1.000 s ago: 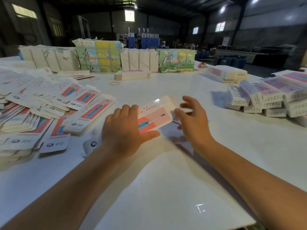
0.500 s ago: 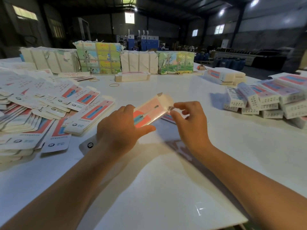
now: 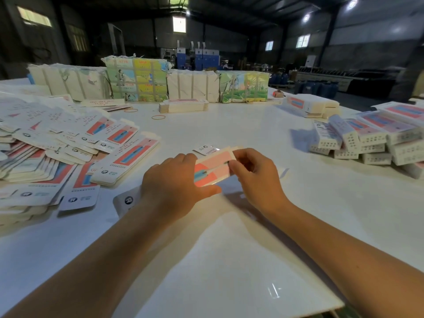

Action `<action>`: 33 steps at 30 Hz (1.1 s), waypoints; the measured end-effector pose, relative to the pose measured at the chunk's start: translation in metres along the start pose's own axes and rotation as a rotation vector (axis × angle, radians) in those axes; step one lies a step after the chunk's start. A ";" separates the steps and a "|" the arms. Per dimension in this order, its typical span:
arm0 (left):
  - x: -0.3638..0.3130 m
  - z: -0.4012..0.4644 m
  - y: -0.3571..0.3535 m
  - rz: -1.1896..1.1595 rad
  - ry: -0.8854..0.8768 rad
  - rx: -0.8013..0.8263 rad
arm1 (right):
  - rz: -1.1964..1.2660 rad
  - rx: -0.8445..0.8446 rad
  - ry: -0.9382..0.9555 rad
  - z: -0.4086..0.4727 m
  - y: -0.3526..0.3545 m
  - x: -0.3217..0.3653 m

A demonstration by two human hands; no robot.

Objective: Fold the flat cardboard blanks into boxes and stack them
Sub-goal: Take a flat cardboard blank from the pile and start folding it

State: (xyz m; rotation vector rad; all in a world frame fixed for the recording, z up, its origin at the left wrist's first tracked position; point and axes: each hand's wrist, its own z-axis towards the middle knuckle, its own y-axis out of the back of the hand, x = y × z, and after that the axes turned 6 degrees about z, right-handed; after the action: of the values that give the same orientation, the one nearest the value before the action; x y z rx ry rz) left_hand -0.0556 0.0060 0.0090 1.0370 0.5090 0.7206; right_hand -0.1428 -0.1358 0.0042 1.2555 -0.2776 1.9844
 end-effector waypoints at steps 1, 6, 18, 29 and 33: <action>0.000 0.000 -0.001 -0.006 0.002 -0.010 | -0.004 0.000 0.006 0.000 0.000 0.000; -0.002 -0.001 -0.001 0.020 -0.024 -0.011 | -0.048 0.086 -0.017 0.000 0.002 0.000; -0.003 -0.002 0.008 -0.115 -0.026 0.090 | 0.576 0.068 -0.518 0.015 0.012 0.006; -0.007 -0.003 0.003 -0.013 -0.030 -0.011 | 0.125 0.054 -0.146 0.002 0.000 0.006; -0.003 -0.002 0.002 -0.080 -0.057 -0.042 | 0.400 0.031 -0.249 0.008 0.008 0.003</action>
State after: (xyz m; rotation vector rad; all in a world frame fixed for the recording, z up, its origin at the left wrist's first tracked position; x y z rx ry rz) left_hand -0.0599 0.0055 0.0102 0.9899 0.4815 0.6267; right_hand -0.1435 -0.1439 0.0116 1.5645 -0.6674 2.1637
